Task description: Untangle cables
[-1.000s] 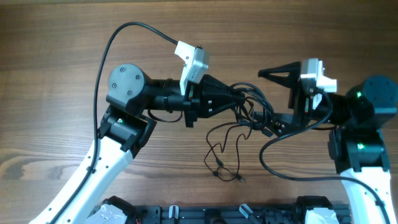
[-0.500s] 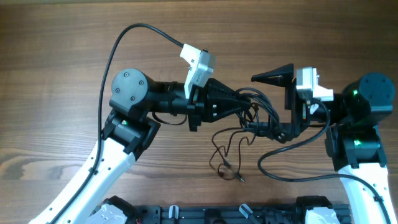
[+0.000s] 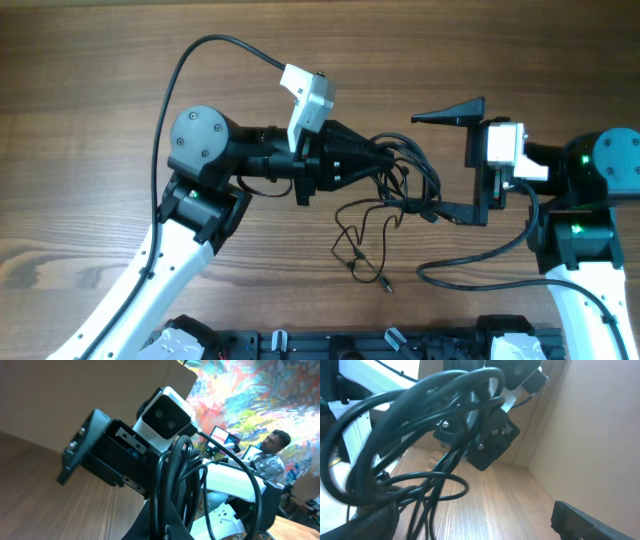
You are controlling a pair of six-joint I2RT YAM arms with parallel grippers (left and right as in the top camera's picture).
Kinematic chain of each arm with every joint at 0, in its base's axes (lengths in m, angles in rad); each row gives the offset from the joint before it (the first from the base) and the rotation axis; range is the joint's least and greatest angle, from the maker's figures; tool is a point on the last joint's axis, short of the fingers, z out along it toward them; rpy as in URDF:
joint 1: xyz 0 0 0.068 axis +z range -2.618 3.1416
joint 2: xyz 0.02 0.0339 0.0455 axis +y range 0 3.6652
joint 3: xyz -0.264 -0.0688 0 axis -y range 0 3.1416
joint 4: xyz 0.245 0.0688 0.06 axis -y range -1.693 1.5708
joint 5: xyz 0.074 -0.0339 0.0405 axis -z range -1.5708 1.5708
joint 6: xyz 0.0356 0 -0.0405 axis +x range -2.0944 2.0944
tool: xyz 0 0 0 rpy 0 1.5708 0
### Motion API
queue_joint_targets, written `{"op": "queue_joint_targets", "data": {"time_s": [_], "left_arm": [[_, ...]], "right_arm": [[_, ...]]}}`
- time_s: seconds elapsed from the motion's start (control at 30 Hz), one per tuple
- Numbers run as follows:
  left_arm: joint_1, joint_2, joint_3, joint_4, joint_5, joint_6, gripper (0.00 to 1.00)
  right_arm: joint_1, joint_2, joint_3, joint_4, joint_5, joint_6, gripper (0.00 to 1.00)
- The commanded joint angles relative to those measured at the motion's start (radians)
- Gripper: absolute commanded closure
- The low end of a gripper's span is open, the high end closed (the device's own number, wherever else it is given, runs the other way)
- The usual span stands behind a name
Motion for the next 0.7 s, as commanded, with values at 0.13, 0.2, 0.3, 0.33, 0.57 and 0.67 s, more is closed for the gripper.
{"op": "queue_joint_targets", "data": {"time_s": [0.13, 0.2, 0.3, 0.33, 0.57, 0.67], "left_arm": [[-0.077, 0.008, 0.012, 0.003, 0.004, -0.006, 0.96], [-0.082, 0.012, 0.012, 0.003, 0.000, -0.006, 0.96], [-0.082, 0.029, 0.012, 0.002, 0.000, -0.006, 0.96], [-0.082, 0.040, 0.012, 0.002, 0.000, -0.006, 0.96], [-0.082, 0.051, 0.012, 0.004, 0.001, -0.007, 0.96], [-0.082, 0.051, 0.012, 0.018, 0.000, -0.007, 0.96]], "right_arm": [[-0.003, 0.002, 0.002, 0.053, 0.030, 0.048, 0.00], [-0.003, 0.002, 0.002, 0.069, 0.027, 0.080, 0.00], [-0.002, 0.002, 0.002, 0.120, 0.003, 0.151, 0.00], [-0.002, 0.002, 0.002, 0.171, 0.008, 0.224, 0.00], [-0.002, 0.004, 0.002, 0.206, 0.161, 0.316, 0.00], [-0.003, 0.019, 0.002, 0.179, 0.170, 0.307, 0.00]]}}
